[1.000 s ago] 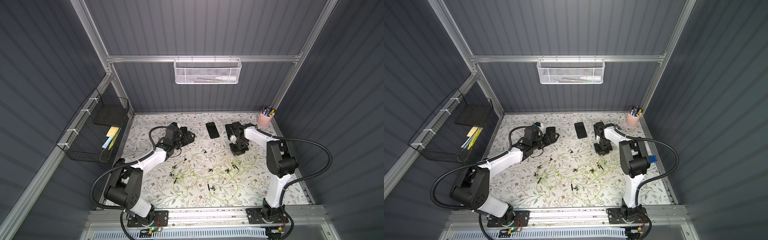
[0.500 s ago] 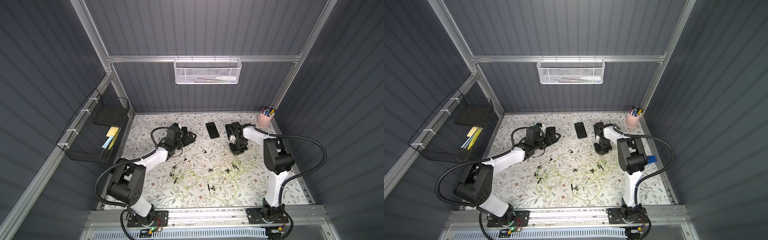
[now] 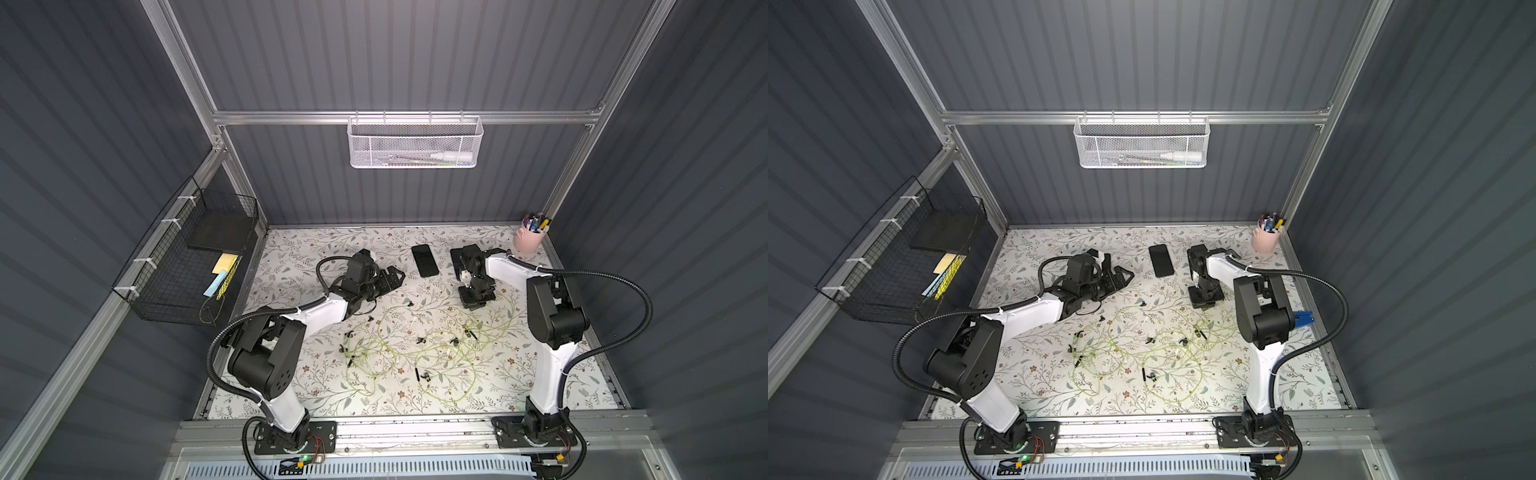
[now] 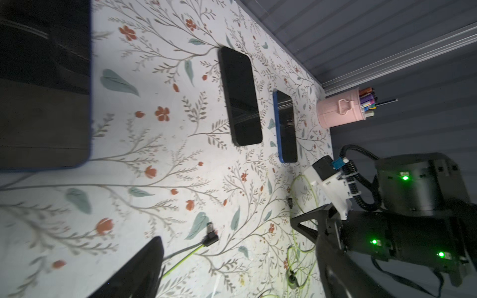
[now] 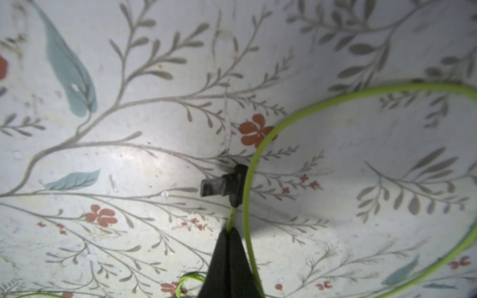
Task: Plug wired earphones into phones
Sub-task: Pick up the wired earphone from the center of the board.
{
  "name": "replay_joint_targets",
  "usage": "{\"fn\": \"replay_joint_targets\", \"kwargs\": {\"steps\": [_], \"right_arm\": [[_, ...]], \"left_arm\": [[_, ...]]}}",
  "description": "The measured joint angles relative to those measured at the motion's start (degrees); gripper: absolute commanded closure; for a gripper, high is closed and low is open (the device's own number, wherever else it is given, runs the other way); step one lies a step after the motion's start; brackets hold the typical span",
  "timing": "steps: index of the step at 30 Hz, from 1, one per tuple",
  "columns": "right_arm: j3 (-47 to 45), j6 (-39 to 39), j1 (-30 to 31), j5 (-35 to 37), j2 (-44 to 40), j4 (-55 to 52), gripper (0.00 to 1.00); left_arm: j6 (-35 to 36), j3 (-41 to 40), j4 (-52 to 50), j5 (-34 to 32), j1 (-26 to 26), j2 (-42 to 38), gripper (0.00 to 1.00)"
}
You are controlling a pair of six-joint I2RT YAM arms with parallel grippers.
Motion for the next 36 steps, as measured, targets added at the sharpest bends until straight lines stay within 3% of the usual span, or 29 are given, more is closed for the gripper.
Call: {"fn": "replay_joint_targets", "kwargs": {"steps": [11, 23, 36], "right_arm": [[-6.05, 0.81, 2.56, -4.46, -9.81, 1.51, 1.0], [-9.46, 7.23, 9.62, -10.56, -16.59, 4.31, 1.0], [-8.37, 10.01, 15.52, -11.45, -15.47, 6.25, 1.0]], "left_arm": [[-6.14, 2.8, 6.36, 2.71, -4.66, 7.3, 0.19], [-10.88, 3.06, 11.26, 8.0, -6.21, 11.41, 0.57], [-9.25, 4.09, 8.5, 11.52, -6.88, 11.78, 0.65]]}}
